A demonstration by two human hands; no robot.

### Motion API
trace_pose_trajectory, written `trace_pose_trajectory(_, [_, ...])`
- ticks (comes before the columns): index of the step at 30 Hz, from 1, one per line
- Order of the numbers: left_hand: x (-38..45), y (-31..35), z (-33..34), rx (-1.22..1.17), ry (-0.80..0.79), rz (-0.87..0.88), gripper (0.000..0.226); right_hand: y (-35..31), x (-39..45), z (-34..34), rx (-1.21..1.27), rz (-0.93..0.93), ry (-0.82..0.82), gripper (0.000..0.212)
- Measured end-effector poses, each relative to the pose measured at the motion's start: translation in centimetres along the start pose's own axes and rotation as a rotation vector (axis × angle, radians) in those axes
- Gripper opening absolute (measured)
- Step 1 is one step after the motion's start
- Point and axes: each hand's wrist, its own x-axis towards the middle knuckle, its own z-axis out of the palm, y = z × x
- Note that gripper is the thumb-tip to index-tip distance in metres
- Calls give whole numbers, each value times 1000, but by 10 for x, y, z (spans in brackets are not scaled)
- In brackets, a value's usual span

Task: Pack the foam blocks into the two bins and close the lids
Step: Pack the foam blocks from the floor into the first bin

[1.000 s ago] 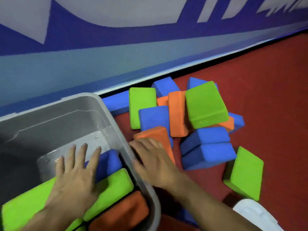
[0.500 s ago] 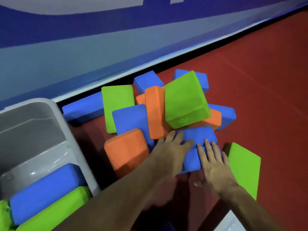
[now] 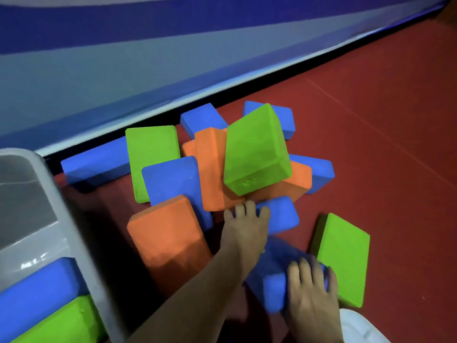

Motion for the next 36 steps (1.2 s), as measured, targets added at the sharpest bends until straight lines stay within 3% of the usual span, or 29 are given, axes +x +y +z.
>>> trace_pose_trajectory(2, [-16, -1, 7, -21, 125, -7, 52, 8, -16, -2, 15, 15, -35, 49])
trace_pose_trajectory(3, [-23, -2, 6, -45, 168, -9, 54, 12, -18, -9, 24, 17, -39, 54])
trace_pose_trajectory(6, [-45, -7, -1, -80, 105, -46, 95, 24, -11, -34, 13, -42, -54, 86])
trace_pose_trajectory(7, [-52, -11, -10, -83, 99, -65, 98, 24, -8, -48, 12, -57, -44, 91])
trace_pose_trajectory(10, [-71, -20, -51, -103, 122, -110, 78, 14, 5, -95, -21, -115, -11, 83])
trace_pose_trajectory(15, [-105, -35, -132, -74, 270, -185, 75, -10, 22, -180, -58, -191, 4, 62])
trace_pose_trajectory(20, [-159, -102, -219, -21, 399, -274, 74, -42, 37, -264, 0, -268, 145, 71])
trace_pose_trajectory(25, [-257, -195, -286, 116, 605, -399, 56, -126, 45, -334, 134, -389, 305, 74])
trace_pose_trajectory(28, [-324, -255, -292, 182, 637, -533, 54, -204, 48, -358, 189, -509, 336, 77])
trace_pose_trajectory(33, [-399, -319, -235, 150, 560, -742, 54, -331, 44, -348, 233, -735, 289, 80])
trace_pose_trajectory(36, [-402, -336, -196, 153, 497, -768, 57, -381, 47, -318, 189, -801, 246, 82])
